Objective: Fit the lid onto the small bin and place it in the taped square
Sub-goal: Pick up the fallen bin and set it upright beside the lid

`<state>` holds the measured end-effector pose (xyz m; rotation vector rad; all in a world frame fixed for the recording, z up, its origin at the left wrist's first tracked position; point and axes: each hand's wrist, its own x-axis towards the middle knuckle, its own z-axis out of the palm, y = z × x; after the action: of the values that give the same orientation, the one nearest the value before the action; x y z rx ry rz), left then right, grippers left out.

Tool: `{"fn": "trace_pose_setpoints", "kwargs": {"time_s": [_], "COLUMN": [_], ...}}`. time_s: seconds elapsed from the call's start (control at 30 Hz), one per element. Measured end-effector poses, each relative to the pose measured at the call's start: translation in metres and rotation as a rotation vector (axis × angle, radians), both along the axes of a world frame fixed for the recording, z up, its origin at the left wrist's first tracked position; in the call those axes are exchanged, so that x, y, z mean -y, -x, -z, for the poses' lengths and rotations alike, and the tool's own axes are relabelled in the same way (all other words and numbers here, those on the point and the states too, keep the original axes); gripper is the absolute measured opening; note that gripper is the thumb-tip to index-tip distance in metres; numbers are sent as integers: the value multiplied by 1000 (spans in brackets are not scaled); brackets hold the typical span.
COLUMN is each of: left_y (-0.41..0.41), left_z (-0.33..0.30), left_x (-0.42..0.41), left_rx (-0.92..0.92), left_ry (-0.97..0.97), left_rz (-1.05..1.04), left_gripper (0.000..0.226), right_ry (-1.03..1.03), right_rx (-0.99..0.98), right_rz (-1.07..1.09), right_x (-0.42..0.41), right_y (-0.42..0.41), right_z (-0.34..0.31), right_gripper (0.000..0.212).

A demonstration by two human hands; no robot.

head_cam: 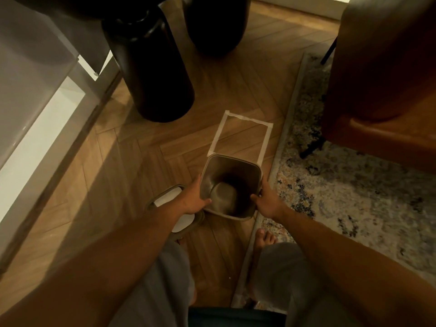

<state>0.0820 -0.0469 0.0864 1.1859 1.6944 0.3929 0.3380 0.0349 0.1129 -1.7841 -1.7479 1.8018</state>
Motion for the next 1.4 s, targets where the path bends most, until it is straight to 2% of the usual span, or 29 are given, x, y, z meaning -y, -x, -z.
{"fn": "trace_pose_setpoints", "kwargs": {"time_s": [0.23,0.4,0.63,0.8,0.93,1.03,1.17,1.27,1.4], "left_y": [2,1,3,13,22,33,51,67,93], "left_z": [2,2,-1,-7,-11,-15,-21,-22,-19], "left_x": [5,4,5,4,6,9,20,34,57], "left_rx": [7,15,12,6,26,18,-22,-66,-145], "left_ry": [55,60,85,150,143,128,128,118,133], "left_rz": [-9,11,-17,-69,-144,-175,-258,-327,-359], "left_gripper": [91,88,82,93,78,61,57,49,49], "right_ry": [14,37,6,-137,-335,-404,-449,-456,-421], "right_rx": [-50,-54,40,202,265,210,70,32,-2], "right_rz": [2,0,-21,-107,-222,-235,-190,-200,-276], "right_x": [8,4,-3,-11,-20,-25,-23,-18,-11], "right_y": [4,3,6,16,32,49,77,98,131], "right_z": [5,11,14,4,-14,-30,-47,-52,-49], "right_gripper": [74,79,75,74,60,59,45,43,42]}}
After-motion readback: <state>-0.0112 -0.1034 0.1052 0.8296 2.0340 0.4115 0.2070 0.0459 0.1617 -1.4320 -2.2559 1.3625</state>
